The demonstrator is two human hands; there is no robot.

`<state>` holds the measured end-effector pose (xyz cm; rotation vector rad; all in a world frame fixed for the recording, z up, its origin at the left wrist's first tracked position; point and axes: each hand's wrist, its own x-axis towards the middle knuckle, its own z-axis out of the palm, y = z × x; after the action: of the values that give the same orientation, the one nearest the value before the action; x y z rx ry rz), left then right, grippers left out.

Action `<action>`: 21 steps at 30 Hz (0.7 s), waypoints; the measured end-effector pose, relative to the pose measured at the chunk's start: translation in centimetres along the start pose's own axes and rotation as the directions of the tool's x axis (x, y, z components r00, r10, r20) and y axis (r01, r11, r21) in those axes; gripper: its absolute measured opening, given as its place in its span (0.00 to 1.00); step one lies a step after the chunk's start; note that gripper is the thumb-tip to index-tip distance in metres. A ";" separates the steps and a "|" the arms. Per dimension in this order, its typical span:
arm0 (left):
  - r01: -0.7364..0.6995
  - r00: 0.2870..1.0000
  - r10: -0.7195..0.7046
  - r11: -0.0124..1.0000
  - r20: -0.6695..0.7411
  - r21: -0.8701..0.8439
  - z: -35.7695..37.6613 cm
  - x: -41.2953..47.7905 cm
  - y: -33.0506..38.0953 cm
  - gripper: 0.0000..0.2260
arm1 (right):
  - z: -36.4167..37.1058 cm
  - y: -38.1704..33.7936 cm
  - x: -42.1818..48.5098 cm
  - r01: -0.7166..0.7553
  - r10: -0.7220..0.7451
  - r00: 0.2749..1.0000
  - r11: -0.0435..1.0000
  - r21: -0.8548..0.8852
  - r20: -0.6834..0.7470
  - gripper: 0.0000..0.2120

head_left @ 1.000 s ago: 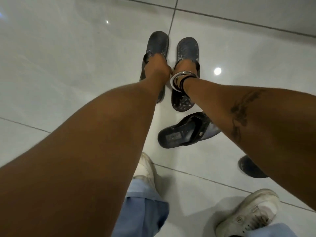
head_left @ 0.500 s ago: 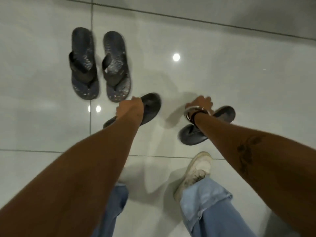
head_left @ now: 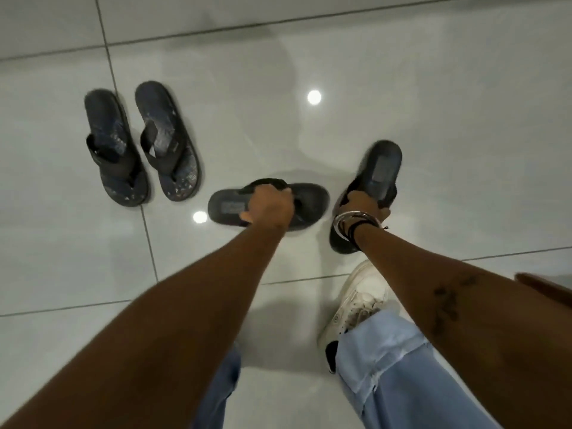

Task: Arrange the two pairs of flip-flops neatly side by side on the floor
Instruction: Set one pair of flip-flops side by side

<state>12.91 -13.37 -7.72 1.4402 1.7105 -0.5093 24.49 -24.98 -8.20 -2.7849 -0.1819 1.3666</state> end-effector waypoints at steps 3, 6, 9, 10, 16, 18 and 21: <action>-0.174 0.981 0.193 0.934 -0.029 0.313 1.5 -2.8 2.6 0.10 | -3.0 1.1 2.2 0.209 -0.213 0.977 0.919 -0.334 0.026 0.09; -0.358 0.920 0.389 0.799 0.038 0.484 3.0 -2.4 3.8 0.05 | -5.6 1.0 3.3 0.274 -0.307 0.951 0.873 -0.405 -0.019 0.10; -0.493 0.844 0.522 0.666 0.123 0.560 4.2 -2.5 5.3 0.05 | -6.7 0.1 4.4 0.294 -0.327 0.945 0.873 -0.390 -0.021 0.10; -0.523 0.825 0.547 0.641 0.144 0.562 4.7 -2.5 5.8 0.05 | -6.6 -0.3 4.6 0.300 -0.329 0.944 0.872 -0.386 -0.009 0.10; -0.570 0.794 0.582 0.611 0.176 0.549 7.3 -1.9 7.0 0.06 | -5.0 -0.5 4.7 0.289 -0.321 0.947 0.868 -0.403 -0.012 0.13; -0.580 0.785 0.588 0.589 0.195 0.563 7.7 -1.5 6.8 0.05 | -5.0 -0.4 4.7 0.296 -0.339 0.940 0.857 -0.422 -0.029 0.13; -0.614 0.751 0.637 0.574 0.177 0.542 7.7 -1.2 6.0 0.05 | -4.9 -0.4 4.4 0.336 -0.398 0.917 0.816 -0.471 -0.035 0.12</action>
<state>21.08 -18.25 -10.09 2.3753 0.9474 -0.6144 30.98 -23.94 -8.66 -2.9442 -1.1142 1.1529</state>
